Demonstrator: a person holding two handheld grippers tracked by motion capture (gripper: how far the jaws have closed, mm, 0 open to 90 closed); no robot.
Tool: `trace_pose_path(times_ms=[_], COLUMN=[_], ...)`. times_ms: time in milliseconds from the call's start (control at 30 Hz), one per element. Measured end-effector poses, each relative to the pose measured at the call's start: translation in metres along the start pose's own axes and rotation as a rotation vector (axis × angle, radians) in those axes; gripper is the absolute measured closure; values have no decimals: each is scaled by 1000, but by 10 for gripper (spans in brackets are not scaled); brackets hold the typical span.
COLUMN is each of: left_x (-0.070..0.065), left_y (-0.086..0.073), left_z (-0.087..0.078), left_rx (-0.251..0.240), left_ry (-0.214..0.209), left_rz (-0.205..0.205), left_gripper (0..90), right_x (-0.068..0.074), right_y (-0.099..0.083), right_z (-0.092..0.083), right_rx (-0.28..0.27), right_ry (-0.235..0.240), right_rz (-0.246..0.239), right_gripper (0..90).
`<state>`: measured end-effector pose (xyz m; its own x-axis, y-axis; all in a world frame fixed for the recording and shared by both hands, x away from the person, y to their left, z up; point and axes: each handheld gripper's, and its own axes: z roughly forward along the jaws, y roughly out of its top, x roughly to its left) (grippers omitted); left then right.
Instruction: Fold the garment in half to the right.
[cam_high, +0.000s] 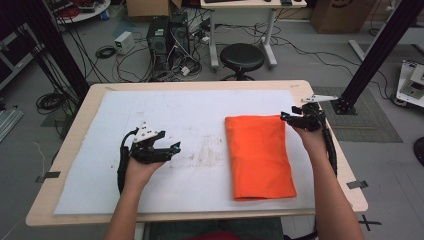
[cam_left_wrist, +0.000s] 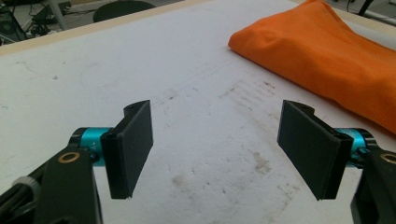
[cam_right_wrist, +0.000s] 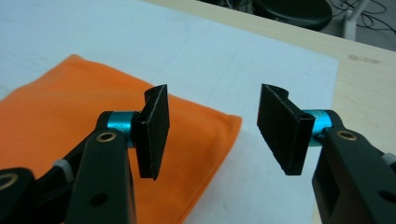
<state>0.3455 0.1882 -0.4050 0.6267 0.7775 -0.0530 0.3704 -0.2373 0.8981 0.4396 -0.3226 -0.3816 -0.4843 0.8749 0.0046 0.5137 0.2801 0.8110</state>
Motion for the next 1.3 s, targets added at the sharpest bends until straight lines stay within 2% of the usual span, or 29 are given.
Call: trace_pose_path(times_ms=[200, 267, 467, 567, 700, 800, 867, 900, 933, 1000, 1200, 1300], left_x=[7, 10, 16, 19, 19, 19, 19, 18, 18, 17, 13, 13], left_y=[1, 1, -1, -1, -3, -4, -6, -7, -8, -8, -8, -9], left_z=[-3, -4, -8, -10, -12, -13, -13, -13, -13, -12, -9, -10], left_rx=[-5, -18, -36, -40, -43, -52, -59, -61, -56, -53, -40, -38], left_ry=[-5, -18, -11, -8, -15, -36, -54, -54, -52, -56, -52, -52], left_rz=[16, 8, 8, 12, 29, 38, 27, 28, 31, 35, 55, 52], left_gripper=[269, 268, 269, 266, 261, 261, 260, 259, 258, 258, 258, 258], right_x=[13, 16, 32, 41, 50, 52, 53, 53, 52, 52, 51, 50], right_y=[-7, -8, -12, -19, -34, -44, -50, -51, -51, -54, -55, -55], right_z=[-20, -26, -37, -40, -41, -43, -44, -44, -45, -46, -41, -40], right_rx=[-60, -81, -121, -131, -130, -126, -133, -118, -105, -119, -99, -104], right_ry=[38, 54, 108, 138, 162, 178, 181, 183, 165, 168, 171, 168], right_rz=[-14, -16, -50, -40, -54, -60, -69, -80, -90, -87, -80, -74], right_gripper=[354, 352, 353, 326, 299, 268, 266, 264, 256, 256, 256, 256])
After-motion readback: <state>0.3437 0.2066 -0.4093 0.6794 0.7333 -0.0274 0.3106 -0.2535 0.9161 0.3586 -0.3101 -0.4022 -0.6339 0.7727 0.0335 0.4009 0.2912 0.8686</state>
